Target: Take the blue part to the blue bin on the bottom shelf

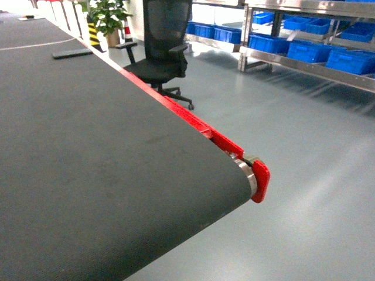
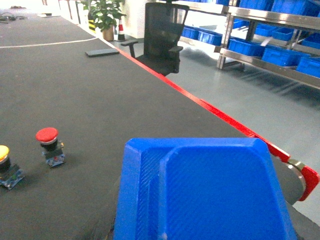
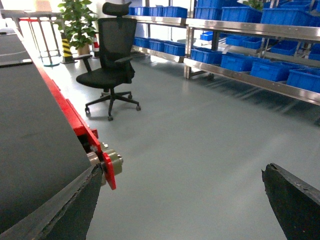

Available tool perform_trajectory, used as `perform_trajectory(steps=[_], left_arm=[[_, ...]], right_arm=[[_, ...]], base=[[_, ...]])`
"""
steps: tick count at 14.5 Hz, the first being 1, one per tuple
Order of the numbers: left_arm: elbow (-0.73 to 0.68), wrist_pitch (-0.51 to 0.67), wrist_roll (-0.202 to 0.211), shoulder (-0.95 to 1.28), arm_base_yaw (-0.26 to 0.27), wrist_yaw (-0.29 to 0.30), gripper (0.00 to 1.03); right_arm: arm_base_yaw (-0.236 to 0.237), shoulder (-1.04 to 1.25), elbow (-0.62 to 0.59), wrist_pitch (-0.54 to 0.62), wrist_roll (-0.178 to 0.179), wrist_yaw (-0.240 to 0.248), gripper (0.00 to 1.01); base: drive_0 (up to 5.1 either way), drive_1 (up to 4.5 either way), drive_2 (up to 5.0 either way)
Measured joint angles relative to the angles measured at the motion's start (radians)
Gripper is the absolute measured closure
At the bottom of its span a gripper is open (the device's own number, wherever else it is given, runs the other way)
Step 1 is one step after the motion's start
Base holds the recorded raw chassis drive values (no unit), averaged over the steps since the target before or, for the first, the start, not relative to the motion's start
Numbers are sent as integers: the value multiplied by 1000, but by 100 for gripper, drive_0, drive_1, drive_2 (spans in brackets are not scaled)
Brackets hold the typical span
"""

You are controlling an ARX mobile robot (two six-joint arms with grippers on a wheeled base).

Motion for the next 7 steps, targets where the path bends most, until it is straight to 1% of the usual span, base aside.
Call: perform_trajectory(steps=[7], left_arm=[[0, 0, 0, 0, 0, 0, 59]], right_arm=[[0, 0, 0, 0, 0, 0, 3]], base=[[-158, -158, -158]])
